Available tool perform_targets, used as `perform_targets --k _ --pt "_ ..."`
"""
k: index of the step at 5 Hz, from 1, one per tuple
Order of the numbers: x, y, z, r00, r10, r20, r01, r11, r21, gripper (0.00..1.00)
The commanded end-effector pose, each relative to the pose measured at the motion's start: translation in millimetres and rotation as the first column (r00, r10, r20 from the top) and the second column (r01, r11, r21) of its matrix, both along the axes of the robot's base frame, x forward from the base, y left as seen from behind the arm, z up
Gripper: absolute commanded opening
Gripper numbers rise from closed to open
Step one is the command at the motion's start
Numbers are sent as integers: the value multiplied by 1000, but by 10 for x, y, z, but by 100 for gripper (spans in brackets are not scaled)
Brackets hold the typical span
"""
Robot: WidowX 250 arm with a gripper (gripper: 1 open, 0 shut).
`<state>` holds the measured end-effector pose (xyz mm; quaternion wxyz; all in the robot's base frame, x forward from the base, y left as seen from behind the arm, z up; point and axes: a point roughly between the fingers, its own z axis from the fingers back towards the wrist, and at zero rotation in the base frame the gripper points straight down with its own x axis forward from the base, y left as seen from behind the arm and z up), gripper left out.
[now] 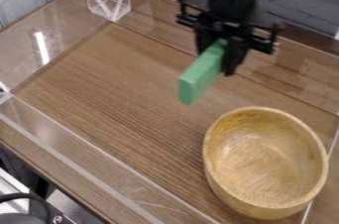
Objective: Remove the green block from inside the brown bowl and put it on the table
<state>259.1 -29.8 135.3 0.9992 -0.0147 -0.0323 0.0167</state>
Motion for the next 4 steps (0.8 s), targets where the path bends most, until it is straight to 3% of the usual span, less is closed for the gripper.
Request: perform_targets --k 1,2,3,4 --pt "-87 297 121 997 28 76 -28 1000 -2 0" --pt "-137 683 77 993 43 107 -43 999 6 0" --pt "-106 711 -38 990 34 138 -35 999 3 0" --pt "-77 631 -170 990 21 139 -21 1000 -3 0"
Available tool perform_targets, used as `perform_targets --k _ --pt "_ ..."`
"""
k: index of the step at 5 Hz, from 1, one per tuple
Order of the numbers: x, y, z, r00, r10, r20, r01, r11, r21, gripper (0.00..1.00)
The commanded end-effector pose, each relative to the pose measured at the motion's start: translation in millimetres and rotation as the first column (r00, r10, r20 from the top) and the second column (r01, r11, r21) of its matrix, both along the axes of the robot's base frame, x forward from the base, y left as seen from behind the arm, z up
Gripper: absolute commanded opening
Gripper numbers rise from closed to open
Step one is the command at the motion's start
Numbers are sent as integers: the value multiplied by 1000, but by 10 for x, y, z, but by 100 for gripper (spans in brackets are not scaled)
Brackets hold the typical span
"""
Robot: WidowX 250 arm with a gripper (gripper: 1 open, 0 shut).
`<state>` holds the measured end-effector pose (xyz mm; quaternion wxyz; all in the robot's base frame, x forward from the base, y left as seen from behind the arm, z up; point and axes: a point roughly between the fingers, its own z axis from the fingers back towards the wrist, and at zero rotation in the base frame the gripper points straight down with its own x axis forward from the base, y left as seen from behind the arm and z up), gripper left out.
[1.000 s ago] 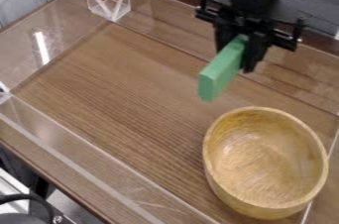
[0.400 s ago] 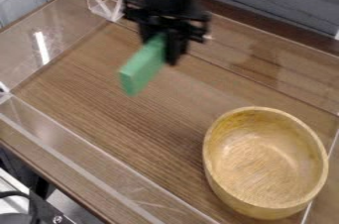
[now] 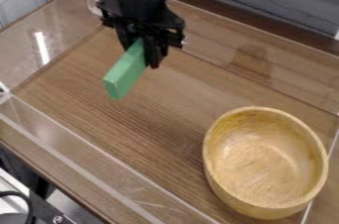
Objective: Remove the green block from inside the brown bowl and put it on the table
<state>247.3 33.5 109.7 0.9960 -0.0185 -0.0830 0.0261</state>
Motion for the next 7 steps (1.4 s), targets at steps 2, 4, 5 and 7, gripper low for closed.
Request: perform_targets --k 2,4,5,7 --pt "81 -152 -91 999 -12 41 12 1000 -6 0" --pt "94 -257 -220 999 -25 44 26 1000 -16 0" --pt "94 -275 -223 999 -30 42 31 999 -21 0" --pt "90 -292 -267 999 -31 28 32 999 -32 0"
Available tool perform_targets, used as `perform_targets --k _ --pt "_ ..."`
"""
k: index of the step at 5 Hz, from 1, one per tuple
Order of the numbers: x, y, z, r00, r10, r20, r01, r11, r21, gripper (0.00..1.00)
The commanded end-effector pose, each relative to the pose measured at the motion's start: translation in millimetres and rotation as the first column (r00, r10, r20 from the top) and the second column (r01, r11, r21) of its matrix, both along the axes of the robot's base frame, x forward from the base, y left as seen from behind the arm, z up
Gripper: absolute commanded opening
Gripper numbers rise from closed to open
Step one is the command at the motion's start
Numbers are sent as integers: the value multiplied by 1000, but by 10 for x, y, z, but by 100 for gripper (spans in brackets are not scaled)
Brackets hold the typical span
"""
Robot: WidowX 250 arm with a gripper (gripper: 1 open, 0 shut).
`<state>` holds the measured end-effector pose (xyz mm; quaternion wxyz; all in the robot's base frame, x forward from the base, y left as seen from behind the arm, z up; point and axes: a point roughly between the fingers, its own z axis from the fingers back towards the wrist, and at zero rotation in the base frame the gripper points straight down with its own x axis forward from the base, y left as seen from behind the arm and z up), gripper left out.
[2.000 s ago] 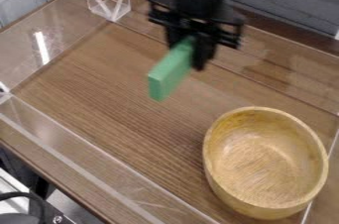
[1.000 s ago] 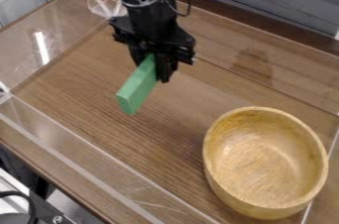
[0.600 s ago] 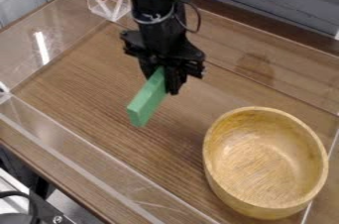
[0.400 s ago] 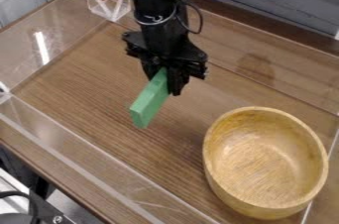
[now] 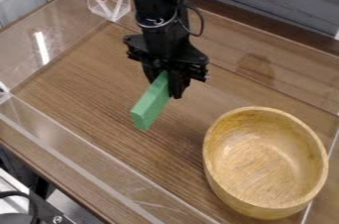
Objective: Remove the green block from inside the brown bowl and put it on the table
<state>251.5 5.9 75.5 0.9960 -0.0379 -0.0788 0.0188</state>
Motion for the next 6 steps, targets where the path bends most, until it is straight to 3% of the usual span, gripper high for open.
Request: perform_targets --k 1,6 --pt "53 -18 57 999 -13 30 13 1000 0 0" --pt "154 10 -19 1000 -17 24 18 1000 -17 0"
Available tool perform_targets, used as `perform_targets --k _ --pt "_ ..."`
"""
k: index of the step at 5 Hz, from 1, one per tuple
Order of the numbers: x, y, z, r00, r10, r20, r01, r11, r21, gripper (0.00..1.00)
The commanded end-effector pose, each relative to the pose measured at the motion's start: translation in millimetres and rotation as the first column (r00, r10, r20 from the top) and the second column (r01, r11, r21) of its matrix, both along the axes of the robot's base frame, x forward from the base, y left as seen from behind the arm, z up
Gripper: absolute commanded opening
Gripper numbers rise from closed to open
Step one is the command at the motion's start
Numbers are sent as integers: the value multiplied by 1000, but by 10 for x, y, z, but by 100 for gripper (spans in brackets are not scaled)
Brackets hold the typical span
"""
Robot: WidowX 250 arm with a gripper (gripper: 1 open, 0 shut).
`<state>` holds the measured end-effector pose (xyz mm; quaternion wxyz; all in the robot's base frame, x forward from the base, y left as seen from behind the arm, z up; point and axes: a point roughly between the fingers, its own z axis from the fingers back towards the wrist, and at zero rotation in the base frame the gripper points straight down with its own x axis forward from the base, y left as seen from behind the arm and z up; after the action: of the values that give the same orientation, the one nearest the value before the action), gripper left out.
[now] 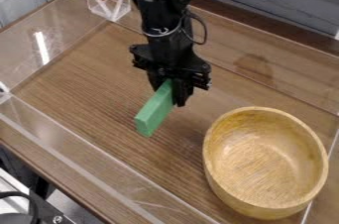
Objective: Remove the green block from inside the brown bowl and put it on the table
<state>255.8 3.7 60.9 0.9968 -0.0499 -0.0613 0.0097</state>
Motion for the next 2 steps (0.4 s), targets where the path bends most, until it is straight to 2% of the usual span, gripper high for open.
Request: perform_targets --k 1,2 --pt "138 35 122 998 3 58 -3 1000 2 0" --pt "217 124 117 997 9 80 -9 1000 3 0"
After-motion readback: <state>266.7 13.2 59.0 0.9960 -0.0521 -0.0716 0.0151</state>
